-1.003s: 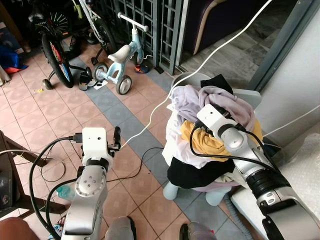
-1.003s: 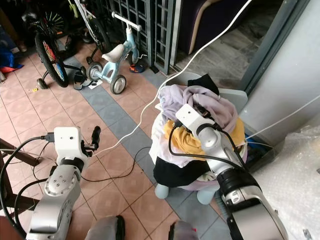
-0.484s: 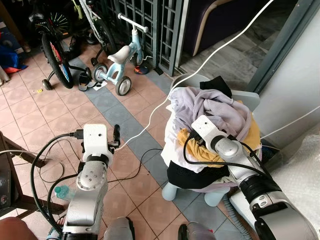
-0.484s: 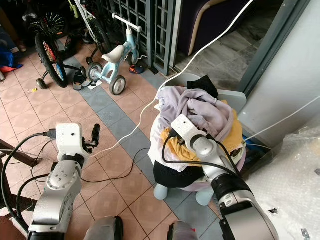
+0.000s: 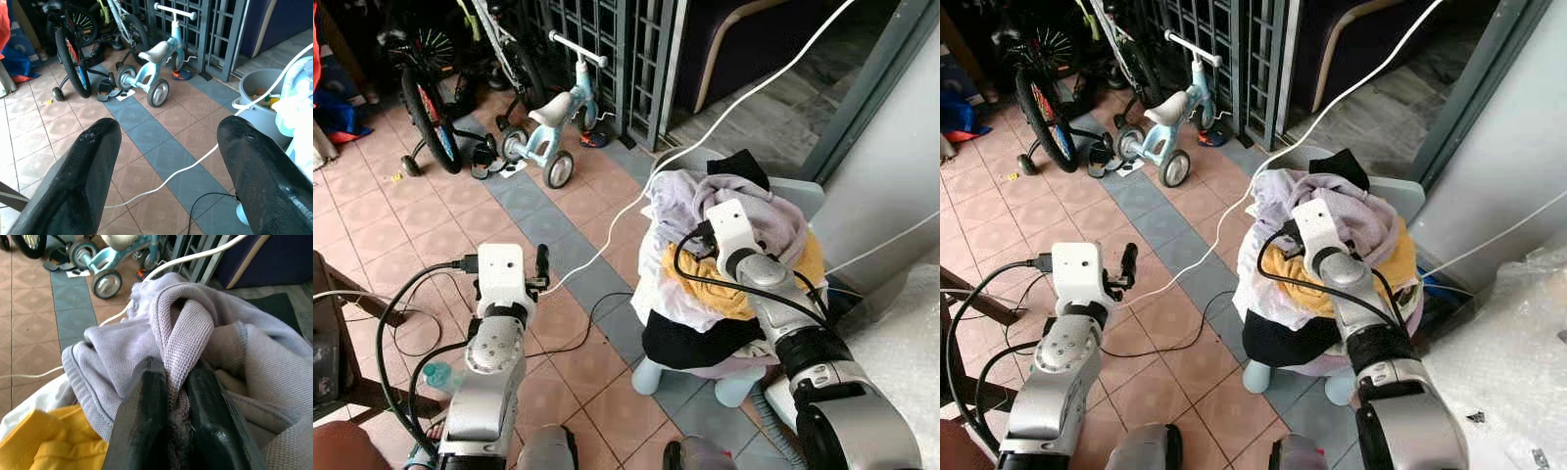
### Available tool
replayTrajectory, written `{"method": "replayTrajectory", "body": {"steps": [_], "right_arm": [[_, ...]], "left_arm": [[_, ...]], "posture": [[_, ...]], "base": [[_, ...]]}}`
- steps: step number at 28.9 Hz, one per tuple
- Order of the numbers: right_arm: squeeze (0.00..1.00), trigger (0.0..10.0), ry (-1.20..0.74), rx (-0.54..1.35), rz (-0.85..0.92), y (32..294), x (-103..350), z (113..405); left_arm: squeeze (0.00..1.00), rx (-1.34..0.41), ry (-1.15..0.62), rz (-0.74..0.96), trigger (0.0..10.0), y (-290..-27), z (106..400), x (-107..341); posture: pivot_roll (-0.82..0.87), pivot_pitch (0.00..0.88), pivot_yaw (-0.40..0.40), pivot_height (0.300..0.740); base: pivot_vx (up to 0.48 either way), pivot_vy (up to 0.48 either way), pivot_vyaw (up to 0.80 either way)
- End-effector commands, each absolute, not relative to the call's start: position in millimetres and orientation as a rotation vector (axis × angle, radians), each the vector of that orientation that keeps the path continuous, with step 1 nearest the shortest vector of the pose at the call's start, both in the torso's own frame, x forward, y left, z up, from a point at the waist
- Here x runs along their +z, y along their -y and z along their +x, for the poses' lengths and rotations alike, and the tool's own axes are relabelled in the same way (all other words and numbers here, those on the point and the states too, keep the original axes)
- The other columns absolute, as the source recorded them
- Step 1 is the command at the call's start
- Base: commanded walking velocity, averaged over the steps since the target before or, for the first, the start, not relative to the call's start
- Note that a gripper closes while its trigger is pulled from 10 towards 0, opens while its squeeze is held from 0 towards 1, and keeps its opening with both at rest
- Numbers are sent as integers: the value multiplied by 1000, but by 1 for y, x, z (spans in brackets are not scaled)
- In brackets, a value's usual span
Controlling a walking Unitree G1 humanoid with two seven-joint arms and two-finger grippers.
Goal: Clothes washing
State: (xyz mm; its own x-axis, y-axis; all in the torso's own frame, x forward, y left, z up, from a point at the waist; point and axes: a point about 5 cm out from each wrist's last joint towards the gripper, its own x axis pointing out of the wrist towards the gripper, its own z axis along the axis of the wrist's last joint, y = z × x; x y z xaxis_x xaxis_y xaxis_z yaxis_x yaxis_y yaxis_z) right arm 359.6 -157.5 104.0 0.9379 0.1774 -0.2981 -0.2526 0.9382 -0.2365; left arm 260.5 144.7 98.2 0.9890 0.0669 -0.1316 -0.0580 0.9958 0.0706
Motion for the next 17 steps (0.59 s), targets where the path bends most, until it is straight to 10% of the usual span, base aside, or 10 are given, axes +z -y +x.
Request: {"method": "replayTrajectory", "body": {"steps": [1, 17], "right_arm": [[0, 0, -246, 197, -248, 160, 115, 364], [0, 0, 525, -140, -191, 200, 272, 341]], "left_arm": [[0, 60, -136, 75, 10000, -143, 259, 97], [0, 45, -152, 55, 10000, -139, 261, 93]], "posture": [[79, 64, 2, 740], [29, 45, 28, 740]], "base": [[0, 0, 0], [0, 0, 0]]}}
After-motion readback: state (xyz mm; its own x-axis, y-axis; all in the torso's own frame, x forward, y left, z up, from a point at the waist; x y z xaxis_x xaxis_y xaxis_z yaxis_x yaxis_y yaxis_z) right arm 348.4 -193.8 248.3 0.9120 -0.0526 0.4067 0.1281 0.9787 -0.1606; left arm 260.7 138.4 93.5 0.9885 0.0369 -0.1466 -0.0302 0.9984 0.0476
